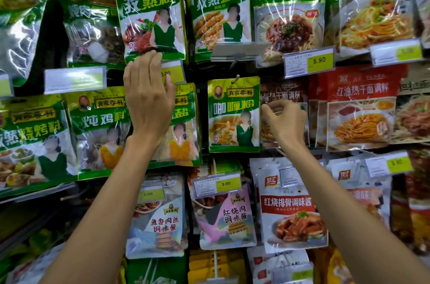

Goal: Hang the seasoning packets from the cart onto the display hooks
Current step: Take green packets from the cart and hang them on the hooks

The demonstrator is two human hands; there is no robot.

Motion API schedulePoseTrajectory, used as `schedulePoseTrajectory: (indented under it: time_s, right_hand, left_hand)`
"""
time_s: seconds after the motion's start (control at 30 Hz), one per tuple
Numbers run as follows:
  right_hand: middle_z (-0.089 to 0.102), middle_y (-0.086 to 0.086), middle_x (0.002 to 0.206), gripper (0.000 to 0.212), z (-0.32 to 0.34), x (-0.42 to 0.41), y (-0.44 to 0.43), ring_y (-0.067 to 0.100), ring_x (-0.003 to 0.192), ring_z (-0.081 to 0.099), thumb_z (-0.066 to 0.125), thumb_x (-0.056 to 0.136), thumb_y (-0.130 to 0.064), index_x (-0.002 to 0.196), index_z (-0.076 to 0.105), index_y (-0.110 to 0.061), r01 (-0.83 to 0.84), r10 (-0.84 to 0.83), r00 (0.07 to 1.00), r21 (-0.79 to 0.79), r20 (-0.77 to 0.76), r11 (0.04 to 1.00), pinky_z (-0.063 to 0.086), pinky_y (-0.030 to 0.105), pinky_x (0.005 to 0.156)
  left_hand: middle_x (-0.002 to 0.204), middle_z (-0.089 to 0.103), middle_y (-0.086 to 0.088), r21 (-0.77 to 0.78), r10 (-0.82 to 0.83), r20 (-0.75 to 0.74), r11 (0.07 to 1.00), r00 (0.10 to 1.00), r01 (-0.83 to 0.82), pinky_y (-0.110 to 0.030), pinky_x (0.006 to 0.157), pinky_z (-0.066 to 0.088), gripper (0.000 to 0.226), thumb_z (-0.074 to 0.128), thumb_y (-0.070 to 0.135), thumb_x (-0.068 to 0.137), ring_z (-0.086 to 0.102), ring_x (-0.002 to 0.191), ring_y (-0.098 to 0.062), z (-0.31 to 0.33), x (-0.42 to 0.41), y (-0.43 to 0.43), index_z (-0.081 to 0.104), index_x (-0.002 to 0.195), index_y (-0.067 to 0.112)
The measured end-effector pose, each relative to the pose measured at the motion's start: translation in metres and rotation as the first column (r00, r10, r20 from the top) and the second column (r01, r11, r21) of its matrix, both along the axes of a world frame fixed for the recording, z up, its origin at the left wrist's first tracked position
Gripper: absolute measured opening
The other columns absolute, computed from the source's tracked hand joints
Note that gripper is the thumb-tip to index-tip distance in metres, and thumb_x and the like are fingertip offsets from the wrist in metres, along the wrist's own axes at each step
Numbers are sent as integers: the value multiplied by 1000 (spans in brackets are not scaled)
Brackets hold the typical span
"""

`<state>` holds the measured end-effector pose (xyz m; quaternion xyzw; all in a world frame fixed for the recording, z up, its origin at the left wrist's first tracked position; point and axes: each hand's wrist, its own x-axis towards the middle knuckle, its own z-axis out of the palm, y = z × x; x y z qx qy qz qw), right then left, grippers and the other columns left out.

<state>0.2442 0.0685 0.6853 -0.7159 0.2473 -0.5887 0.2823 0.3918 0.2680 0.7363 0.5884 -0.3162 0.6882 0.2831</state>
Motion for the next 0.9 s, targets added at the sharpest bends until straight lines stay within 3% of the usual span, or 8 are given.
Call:
schedulePoseTrajectory:
  time_s: [0.17,0.27,0.33,0.43,0.57,0.67,0.8,0.9]
  right_hand:
    - [73,11,99,24,-24,-38,6,23,92,67,56,97,-21,103,72,-4,-93,92,996,-25,-20,995,54,42,84]
    - [70,7,84,24,-55,-73,9,22,80,67,52,100,-23,92,69,-8,-147,147,989,-8,-21,989,53,49,79]
    - [69,2,81,22,-85,-100,11,16,77,66,50,101,-25,93,67,-14,-149,150,987,33,-51,988,54,48,77]
    - [70,-2,84,22,-140,-147,10,12,78,67,49,101,-29,93,67,-17,-102,116,989,146,-93,984,55,45,76]
    - [71,5,86,28,-231,-227,6,15,76,66,49,100,-27,90,70,-10,82,-30,987,328,-159,941,54,41,68]
    - [72,3,80,27,-299,-289,12,18,73,67,51,99,-25,90,72,-10,279,-180,954,486,-240,829,54,39,71]
    - [70,7,76,26,-382,-360,29,25,72,66,52,99,-21,86,70,-7,502,-335,865,604,-374,619,53,40,71]
    - [72,12,81,28,-439,-398,44,25,74,67,50,100,-22,90,70,-5,603,-415,792,682,-448,414,55,43,71]
  left_hand:
    - [115,62,-20,61,-157,42,986,987,155,-41,98,39,28,47,8,95,54,109,-33,-32,-32,-11,58,117,-3]
    - [104,64,-19,160,-380,-106,905,919,393,-41,90,45,25,45,10,96,57,100,-32,-77,-72,-35,62,108,-3]
    - [99,65,-16,203,-513,-316,785,798,585,-37,84,46,26,43,13,97,59,94,-29,-116,-107,-56,64,104,-2]
    - [98,65,-12,178,-563,-652,538,508,824,-28,80,42,24,45,14,100,59,92,-26,-177,-161,-88,64,103,0]
    - [83,62,-18,11,-403,-906,280,127,960,-28,66,41,29,41,20,102,56,70,-19,-258,-227,-126,63,98,1]
    - [78,63,-9,-81,-234,-972,187,-36,979,-21,63,43,30,41,22,102,55,65,-11,-317,-269,-151,64,101,4]
    - [87,67,-20,-111,19,-994,35,-112,993,-48,74,50,24,42,16,102,62,77,-38,-394,-317,-185,63,101,6]
    - [94,70,-14,-82,172,-983,-67,-70,994,-42,77,51,24,41,15,102,65,84,-29,-450,-347,-207,63,105,6]
